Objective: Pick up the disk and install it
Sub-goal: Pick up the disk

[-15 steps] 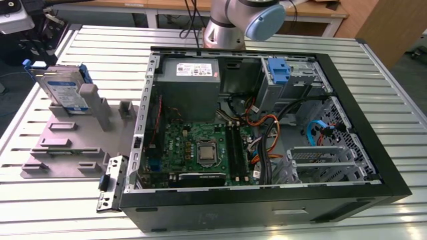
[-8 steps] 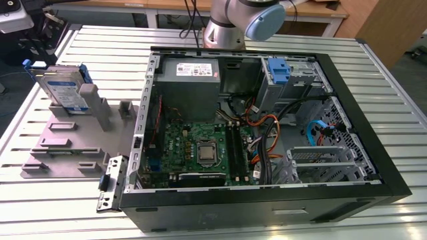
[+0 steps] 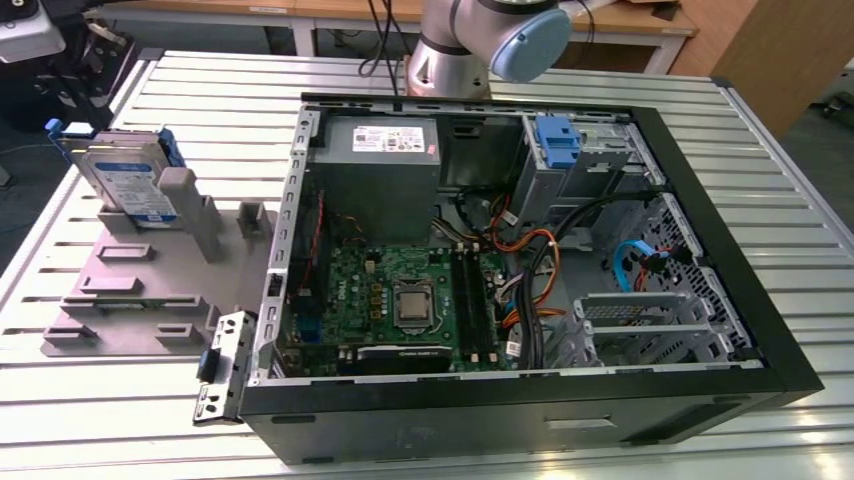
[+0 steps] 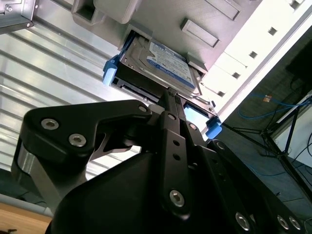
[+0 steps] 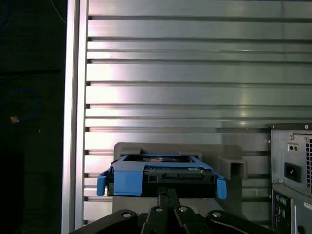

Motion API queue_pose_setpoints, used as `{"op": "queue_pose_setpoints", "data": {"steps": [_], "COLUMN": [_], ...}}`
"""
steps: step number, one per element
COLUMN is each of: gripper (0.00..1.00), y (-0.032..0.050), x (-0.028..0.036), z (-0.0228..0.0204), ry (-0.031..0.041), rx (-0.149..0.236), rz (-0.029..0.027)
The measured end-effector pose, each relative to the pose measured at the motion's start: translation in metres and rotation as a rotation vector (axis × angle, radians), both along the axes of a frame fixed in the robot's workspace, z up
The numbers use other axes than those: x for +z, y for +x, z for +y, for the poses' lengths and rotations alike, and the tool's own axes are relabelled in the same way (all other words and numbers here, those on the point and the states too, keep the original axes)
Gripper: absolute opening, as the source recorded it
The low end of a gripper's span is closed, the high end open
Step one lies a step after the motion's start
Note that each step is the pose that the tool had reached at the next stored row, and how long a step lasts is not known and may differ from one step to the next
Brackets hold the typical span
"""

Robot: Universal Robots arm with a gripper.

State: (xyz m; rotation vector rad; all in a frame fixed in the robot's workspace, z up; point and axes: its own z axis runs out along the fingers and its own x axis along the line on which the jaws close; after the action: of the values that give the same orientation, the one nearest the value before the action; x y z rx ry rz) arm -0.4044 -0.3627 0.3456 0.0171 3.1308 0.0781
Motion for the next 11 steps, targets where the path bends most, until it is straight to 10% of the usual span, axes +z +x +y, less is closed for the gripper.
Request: {"op": "queue_pose_setpoints", "data": {"steps": [11], "gripper": [0.11], "y": [0.0], "x": [0.0005], "z": [0.0], "ry": [0.0], "rx": [0.008], "rz": [-0.0001]}}
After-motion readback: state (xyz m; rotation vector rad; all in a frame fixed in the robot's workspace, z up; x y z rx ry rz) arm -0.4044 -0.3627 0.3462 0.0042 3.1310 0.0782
